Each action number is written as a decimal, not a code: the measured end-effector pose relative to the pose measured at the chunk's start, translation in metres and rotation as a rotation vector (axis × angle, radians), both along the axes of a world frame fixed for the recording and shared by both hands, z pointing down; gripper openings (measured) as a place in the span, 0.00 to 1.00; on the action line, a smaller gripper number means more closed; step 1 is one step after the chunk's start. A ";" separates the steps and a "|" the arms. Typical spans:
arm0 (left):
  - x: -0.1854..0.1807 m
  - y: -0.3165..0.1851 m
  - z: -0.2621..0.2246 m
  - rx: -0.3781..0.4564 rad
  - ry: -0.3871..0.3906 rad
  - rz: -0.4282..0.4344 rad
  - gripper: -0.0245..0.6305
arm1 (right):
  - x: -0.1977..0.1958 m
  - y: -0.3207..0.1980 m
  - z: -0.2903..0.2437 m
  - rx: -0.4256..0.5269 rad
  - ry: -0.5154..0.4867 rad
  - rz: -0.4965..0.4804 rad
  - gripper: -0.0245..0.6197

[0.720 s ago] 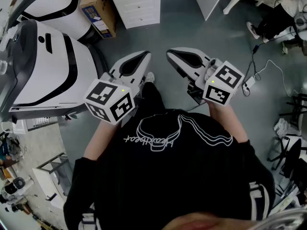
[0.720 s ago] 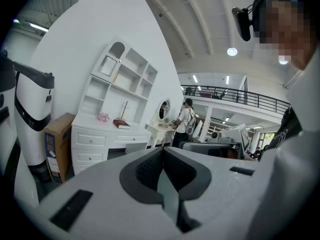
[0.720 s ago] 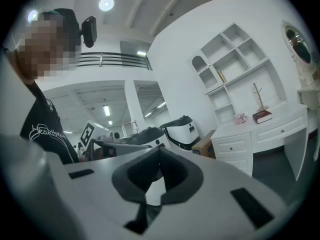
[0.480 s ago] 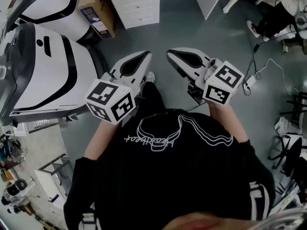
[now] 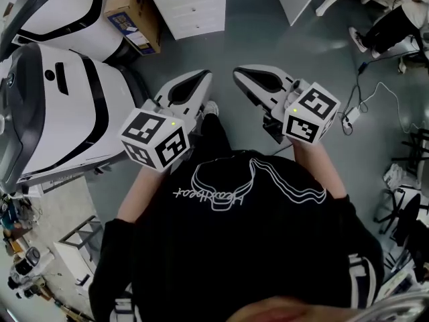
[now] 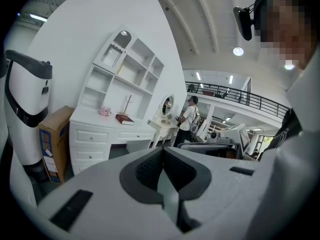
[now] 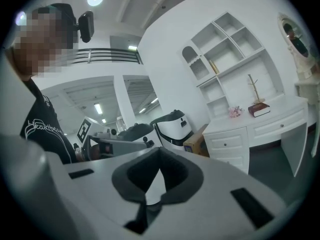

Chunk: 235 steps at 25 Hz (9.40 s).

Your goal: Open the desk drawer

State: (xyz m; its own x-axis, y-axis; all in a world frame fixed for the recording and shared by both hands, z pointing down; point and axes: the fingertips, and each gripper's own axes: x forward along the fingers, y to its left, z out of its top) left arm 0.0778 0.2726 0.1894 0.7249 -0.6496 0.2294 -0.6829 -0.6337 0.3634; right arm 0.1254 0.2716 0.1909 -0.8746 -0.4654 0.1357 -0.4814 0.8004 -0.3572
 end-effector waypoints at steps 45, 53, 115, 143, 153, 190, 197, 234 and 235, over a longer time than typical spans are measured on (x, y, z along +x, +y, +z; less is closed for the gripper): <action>-0.130 -0.382 0.104 -0.166 -0.021 -0.088 0.04 | -0.106 -0.419 0.118 -0.102 0.182 0.157 0.13; -0.140 -0.429 0.130 -0.234 -0.023 -0.119 0.04 | -0.115 -0.487 0.167 -0.063 0.310 0.151 0.23; -0.227 -0.431 0.271 -0.522 -0.048 -0.312 0.04 | -0.142 -0.605 0.379 -0.229 0.644 0.424 0.17; -0.212 -0.371 0.272 -0.533 -0.011 -0.306 0.04 | -0.136 -0.551 0.381 -0.208 0.632 0.443 0.17; -0.211 -0.348 0.266 -0.521 -0.006 -0.305 0.04 | -0.131 -0.526 0.380 -0.217 0.636 0.447 0.17; -0.191 -0.276 0.274 -0.528 0.011 -0.312 0.04 | -0.120 -0.434 0.381 -0.221 0.635 0.421 0.17; -0.188 -0.265 0.277 -0.537 0.016 -0.308 0.04 | -0.118 -0.418 0.381 -0.220 0.627 0.421 0.17; -0.112 -0.179 0.188 -0.369 0.055 -0.320 0.04 | -0.075 -0.273 0.231 -0.203 0.275 0.069 0.20; -0.106 -0.174 0.178 -0.351 0.051 -0.311 0.04 | -0.067 -0.260 0.215 -0.186 0.266 0.062 0.17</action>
State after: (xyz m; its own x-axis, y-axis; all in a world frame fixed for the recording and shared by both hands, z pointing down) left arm -0.0279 0.0986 0.3678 0.5244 -0.7272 0.4428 -0.7964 -0.2349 0.5573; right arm 0.0585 0.0118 0.4060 -0.7682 -0.4622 0.4431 -0.6229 0.6996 -0.3501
